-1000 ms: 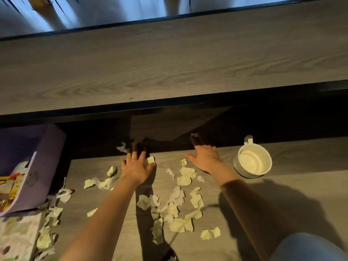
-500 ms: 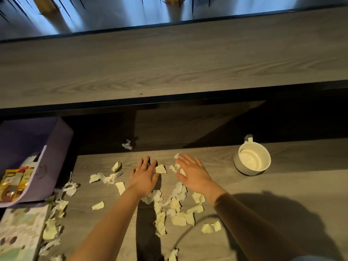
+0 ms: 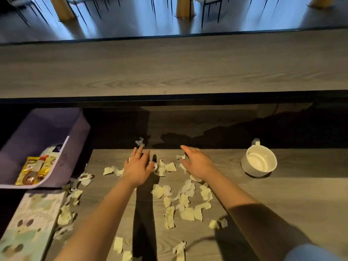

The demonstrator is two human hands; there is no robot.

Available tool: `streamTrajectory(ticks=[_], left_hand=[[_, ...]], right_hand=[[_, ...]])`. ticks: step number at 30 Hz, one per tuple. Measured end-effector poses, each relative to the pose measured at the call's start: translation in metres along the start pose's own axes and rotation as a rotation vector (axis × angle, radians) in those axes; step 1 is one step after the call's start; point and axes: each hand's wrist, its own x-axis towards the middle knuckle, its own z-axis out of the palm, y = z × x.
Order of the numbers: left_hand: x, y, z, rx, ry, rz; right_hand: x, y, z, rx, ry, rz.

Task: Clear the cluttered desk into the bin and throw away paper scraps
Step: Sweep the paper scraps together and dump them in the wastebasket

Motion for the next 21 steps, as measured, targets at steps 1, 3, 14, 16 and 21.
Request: streamTrajectory(ticks=[1,3,14,16,21], left_hand=[[0.000,-0.007,-0.004,-0.005,0.006,-0.014],[-0.001,-0.024,-0.012,-0.025,0.006,-0.044],[0.001,-0.118,-0.019,-0.091,0.003,-0.157],[0.004,-0.127,-0.015,-0.085,-0.007,-0.157],[0.014,-0.139,-0.009,-0.104,-0.049,-0.119]], right_hand=[[0.005,-0.007,0.001,0.002,-0.004,-0.010],[0.016,-0.022,0.003,-0.009,-0.019,-0.033],[0.084,-0.103,0.042,-0.173,-0.066,-0.109],[0.099,-0.115,0.047,-0.193,-0.097,-0.093],[0.134,-0.138,0.058,-0.120,-0.226,-0.039]])
